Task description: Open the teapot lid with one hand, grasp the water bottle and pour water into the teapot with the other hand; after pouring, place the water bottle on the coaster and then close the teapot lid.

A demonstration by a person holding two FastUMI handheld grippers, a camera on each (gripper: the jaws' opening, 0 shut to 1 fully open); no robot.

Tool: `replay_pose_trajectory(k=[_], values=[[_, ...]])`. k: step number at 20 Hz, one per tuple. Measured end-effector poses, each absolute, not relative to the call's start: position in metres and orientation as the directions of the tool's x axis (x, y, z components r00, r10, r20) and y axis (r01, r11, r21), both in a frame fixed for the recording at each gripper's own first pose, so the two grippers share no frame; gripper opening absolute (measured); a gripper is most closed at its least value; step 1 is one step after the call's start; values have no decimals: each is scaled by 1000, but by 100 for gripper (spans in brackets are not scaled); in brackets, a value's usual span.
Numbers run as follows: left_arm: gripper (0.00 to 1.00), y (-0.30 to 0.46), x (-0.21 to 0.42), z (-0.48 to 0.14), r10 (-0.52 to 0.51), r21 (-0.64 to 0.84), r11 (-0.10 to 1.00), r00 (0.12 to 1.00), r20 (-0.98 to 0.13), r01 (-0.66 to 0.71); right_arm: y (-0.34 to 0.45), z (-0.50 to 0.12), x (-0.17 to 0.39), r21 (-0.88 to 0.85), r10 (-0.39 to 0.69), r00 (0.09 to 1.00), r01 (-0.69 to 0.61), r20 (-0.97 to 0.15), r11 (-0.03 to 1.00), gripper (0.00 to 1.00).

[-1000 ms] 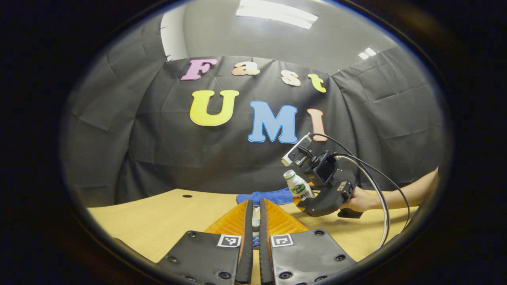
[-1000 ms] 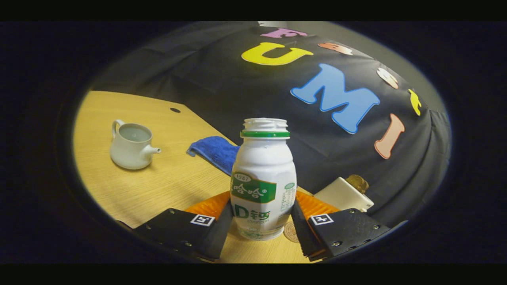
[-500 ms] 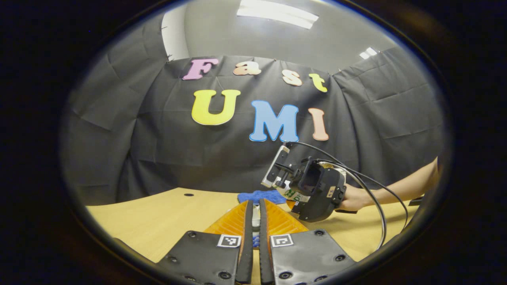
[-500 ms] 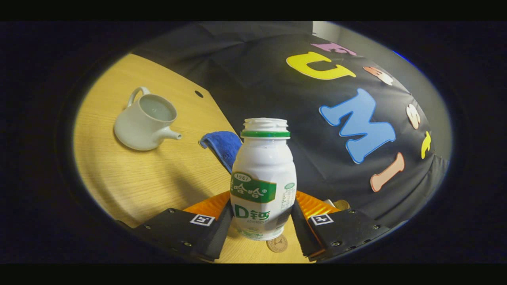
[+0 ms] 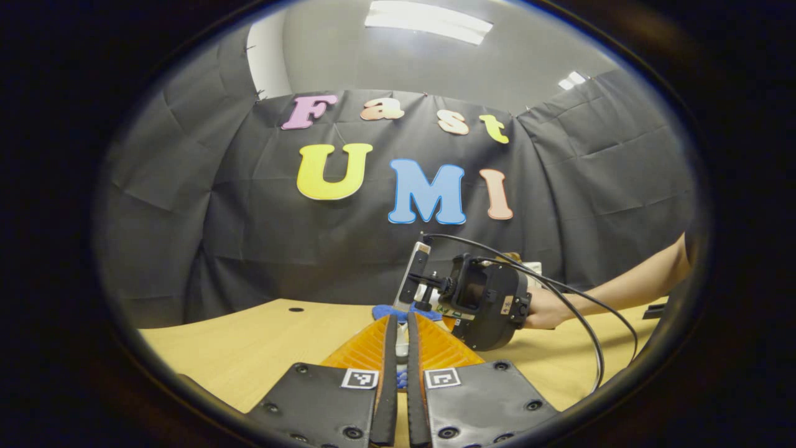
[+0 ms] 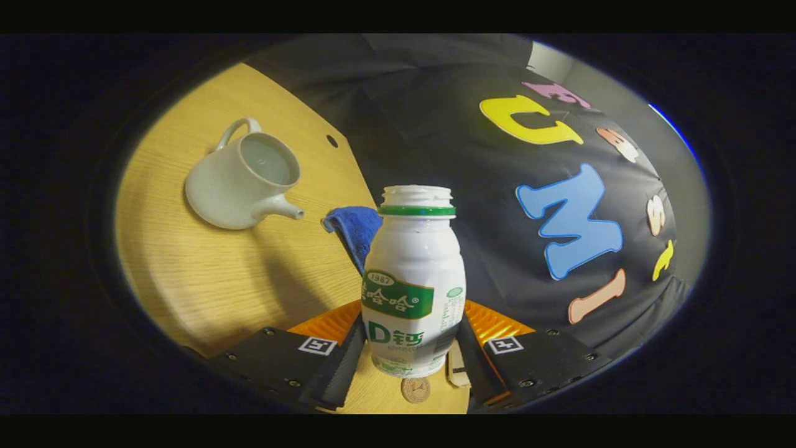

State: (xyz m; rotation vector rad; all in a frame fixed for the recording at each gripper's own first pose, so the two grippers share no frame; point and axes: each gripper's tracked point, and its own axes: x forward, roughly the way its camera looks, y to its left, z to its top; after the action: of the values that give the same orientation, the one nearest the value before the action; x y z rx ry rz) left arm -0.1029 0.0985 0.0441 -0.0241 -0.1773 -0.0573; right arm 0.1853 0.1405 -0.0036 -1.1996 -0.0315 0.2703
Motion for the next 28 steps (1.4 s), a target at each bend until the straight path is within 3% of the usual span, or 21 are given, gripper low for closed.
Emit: replay_pose_trajectory(k=[9,10,11,28], values=[[17,96,-103,43,-58,-12,998,983,172,61,156,4,183,-969,255,965,-124,-66,215,73],[13,95,-102,43,-60,-10,998,983,171,62,157,5,182,-972,260,964,-116,-61,202,73],[17,96,-103,42,-60,-9,998,984,170,62,158,5,181,-976,262,963,-110,-58,189,73],[17,98,-105,47,-53,6,999,982,182,53,172,11,179,-999,292,956,-29,-32,-15,73]])
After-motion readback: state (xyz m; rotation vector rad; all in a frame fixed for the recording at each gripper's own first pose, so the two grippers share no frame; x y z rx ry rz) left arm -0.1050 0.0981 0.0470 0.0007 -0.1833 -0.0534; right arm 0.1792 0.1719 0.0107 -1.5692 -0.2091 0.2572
